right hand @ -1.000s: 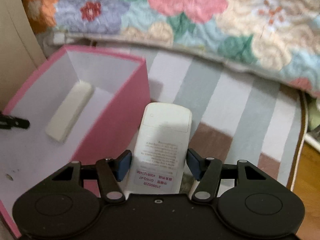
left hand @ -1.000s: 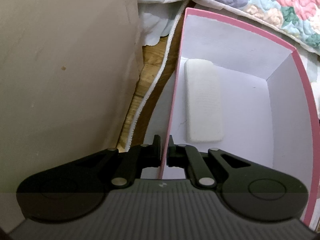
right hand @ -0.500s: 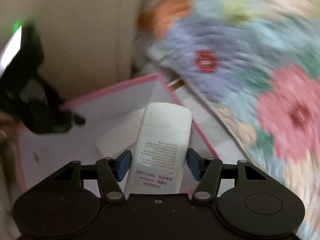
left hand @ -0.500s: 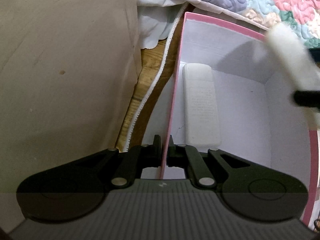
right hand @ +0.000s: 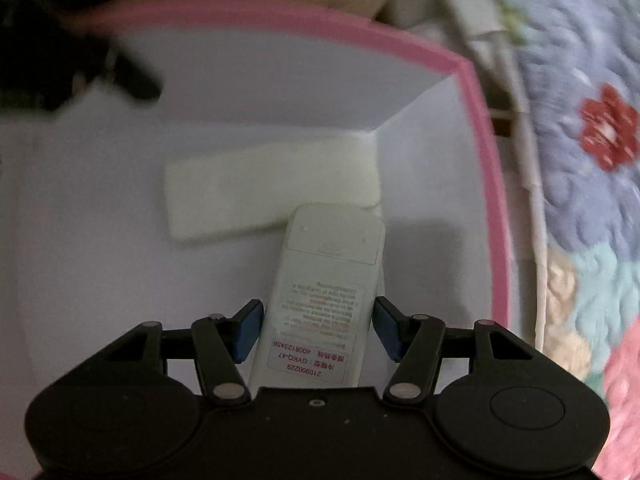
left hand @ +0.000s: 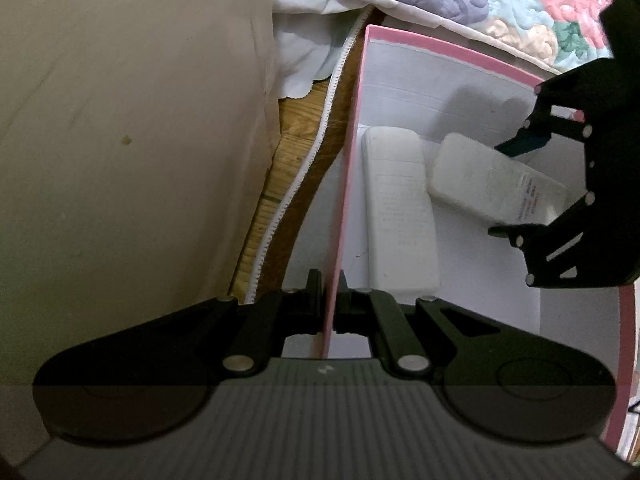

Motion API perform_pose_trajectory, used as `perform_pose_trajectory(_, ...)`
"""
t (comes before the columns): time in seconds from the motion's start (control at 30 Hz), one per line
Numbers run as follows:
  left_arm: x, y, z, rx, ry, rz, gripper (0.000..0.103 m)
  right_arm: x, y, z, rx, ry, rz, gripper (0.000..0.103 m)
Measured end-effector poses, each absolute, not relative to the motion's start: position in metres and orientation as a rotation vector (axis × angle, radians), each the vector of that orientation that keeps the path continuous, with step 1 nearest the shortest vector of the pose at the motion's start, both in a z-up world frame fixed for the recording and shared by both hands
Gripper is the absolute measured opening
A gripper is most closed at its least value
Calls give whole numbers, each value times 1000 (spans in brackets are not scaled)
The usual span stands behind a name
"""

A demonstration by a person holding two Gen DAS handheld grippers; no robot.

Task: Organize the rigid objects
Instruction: 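Lower the remote beside the cream bar and open the right gripper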

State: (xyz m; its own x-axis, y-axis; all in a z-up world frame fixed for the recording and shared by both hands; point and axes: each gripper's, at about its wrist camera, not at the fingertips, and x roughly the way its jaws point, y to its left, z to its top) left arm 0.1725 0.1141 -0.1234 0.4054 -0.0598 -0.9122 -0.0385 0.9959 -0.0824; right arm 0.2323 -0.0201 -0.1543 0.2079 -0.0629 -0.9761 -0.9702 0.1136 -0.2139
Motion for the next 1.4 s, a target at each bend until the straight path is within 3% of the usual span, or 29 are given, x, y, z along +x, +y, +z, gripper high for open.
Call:
perform_pose_trajectory(0.23, 173, 113, -124, -91, 1151, -16, 4, 220, -17, -178, -1450, 1088, 1028, 64)
perform_pose_trajectory(0.7, 172, 113, -123, -98, 1152, -22, 4, 209, -28, -188, -1566, 935, 1067, 65)
perform_pose_trajectory(0.87, 173, 114, -123, -106, 1156, -23, 5, 234, -31, -154, -1267, 1003, 946, 73)
perform_pose_trajectory(1.0, 174, 116, -123, -115, 1160, -23, 5, 249, -42, -127, -836, 1198, 817, 72)
perform_pose_trajectory(1.1, 174, 115, -123, -117, 1161, -22, 5, 245, -38, -128, -706, 1307, 830, 60)
perform_pose_trajectory(1.27, 174, 116, -123, -122, 1161, -22, 5, 214, -15, -151, -887, 1309, 883, 38)
perform_pose_trajectory(1.4, 174, 116, -124, -128, 1161, -20, 5, 219, -7, -163, -755, 1385, 881, 27)
